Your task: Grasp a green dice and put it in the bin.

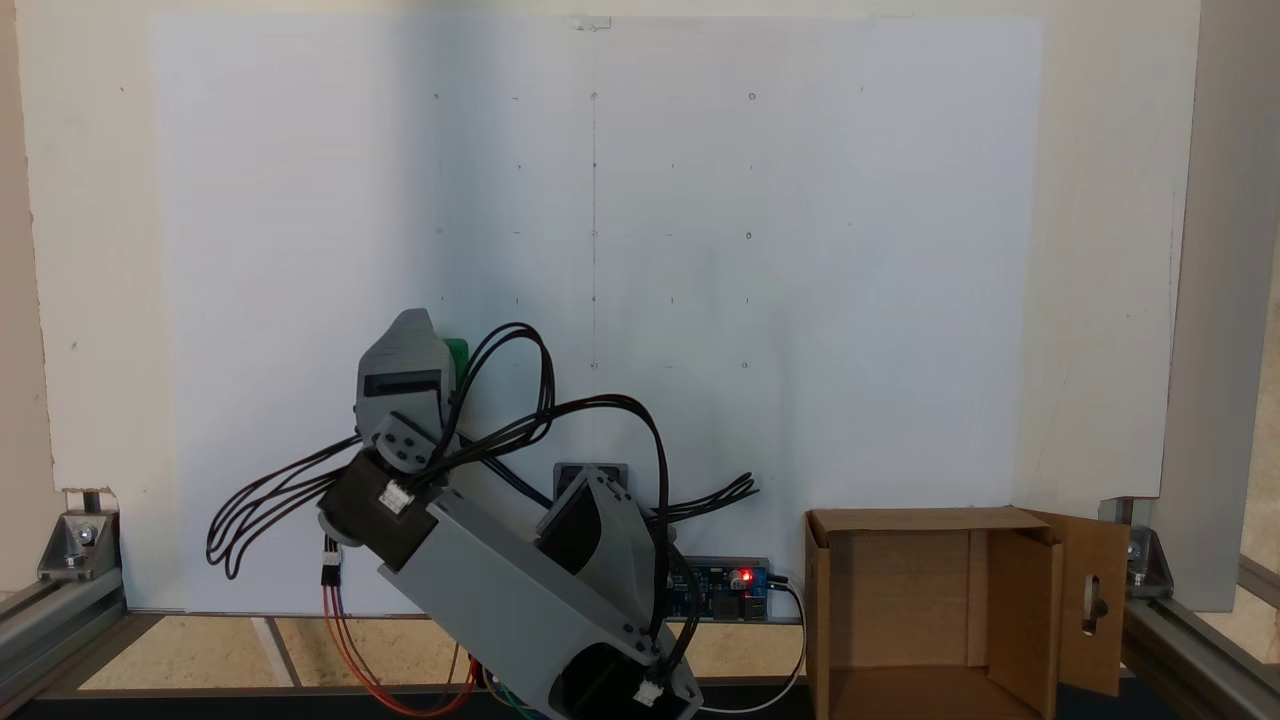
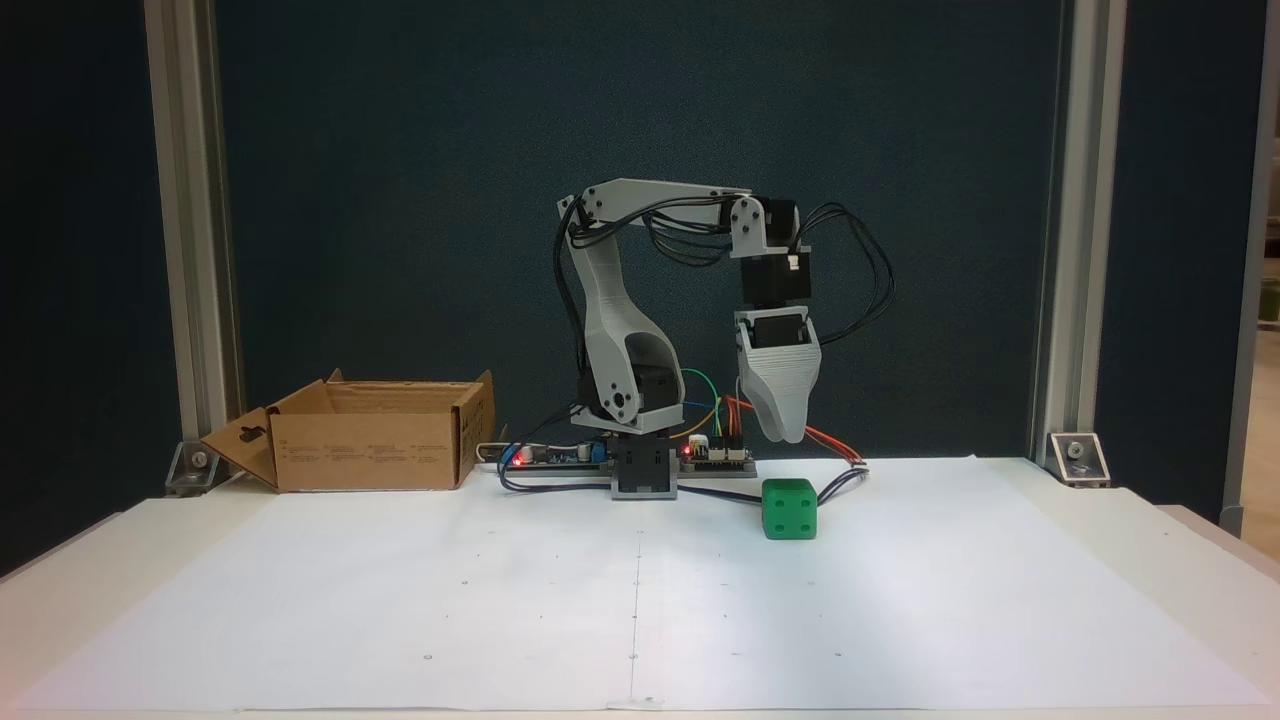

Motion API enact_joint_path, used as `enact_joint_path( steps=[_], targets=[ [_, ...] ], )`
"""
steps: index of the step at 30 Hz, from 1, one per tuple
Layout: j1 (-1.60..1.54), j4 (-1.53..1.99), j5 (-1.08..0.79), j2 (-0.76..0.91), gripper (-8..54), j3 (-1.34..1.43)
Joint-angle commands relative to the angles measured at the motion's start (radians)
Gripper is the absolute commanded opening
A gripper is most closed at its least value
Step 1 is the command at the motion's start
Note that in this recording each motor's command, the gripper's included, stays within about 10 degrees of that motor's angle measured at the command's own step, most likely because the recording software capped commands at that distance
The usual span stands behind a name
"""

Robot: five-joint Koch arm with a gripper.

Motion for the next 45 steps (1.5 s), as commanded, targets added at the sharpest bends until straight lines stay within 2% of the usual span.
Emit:
enact_joint_path(
  steps=[1, 11, 37, 45],
  targets=[
    [0.0, -0.008, 0.084, 0.025, 44.1, -0.025],
    [0.008, -0.032, 0.155, 0.011, 44.1, -0.025],
    [-0.014, -0.038, 0.158, -0.052, 43.2, 0.034],
    [-0.015, -0.193, 0.221, -0.046, 43.2, 0.14]
  ],
)
